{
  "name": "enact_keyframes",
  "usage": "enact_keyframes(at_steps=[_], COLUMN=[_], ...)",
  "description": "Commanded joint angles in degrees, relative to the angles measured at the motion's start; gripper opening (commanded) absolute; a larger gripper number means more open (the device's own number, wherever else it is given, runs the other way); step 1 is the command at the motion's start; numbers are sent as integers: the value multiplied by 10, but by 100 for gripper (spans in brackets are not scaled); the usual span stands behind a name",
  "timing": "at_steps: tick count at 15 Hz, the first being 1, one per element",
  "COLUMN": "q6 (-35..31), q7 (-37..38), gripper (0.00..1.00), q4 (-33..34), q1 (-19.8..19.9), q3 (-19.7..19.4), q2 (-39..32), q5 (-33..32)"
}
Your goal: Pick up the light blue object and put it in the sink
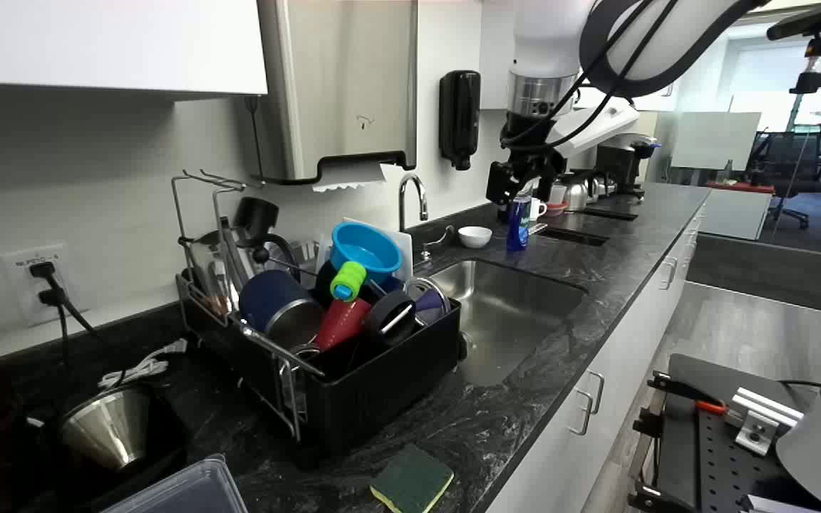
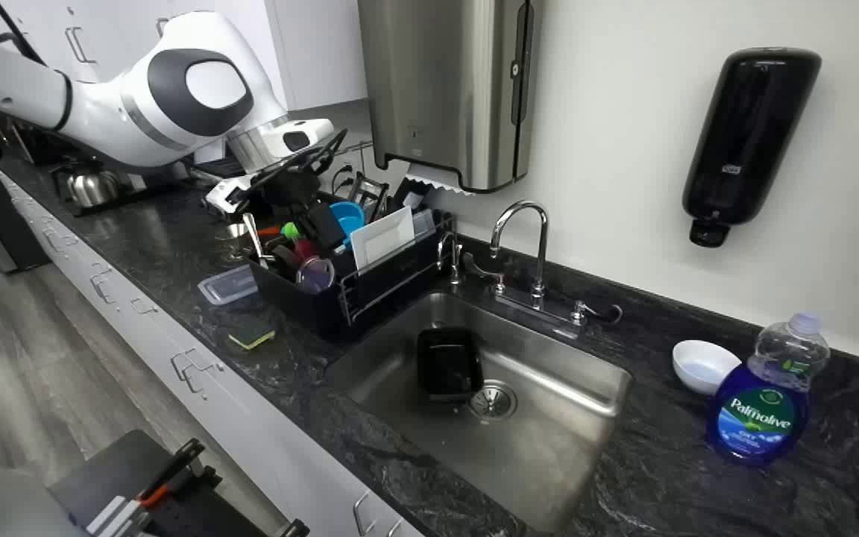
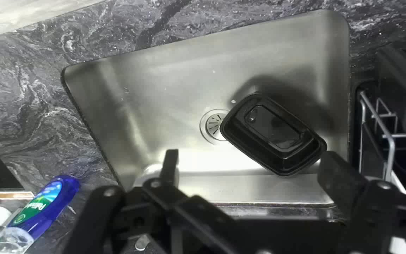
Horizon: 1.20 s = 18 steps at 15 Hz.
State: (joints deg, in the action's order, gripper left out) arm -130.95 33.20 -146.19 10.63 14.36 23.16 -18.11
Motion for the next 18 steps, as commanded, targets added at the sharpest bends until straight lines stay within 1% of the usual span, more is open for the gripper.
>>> enact_keyframes(at_steps=[1, 10, 11, 14, 18], q6=[3, 3, 0, -35, -85], q7=[6, 6, -5, -56, -136], gripper=[100, 100, 100, 100, 100], q4=[1, 1, 2, 3, 9], q1=[-17, -17, -23, -57, -106], q3=[-16, -16, -20, -39, -43], q2=[-2, -2, -2, -1, -7], q5=[-8, -8, -1, 29, 66])
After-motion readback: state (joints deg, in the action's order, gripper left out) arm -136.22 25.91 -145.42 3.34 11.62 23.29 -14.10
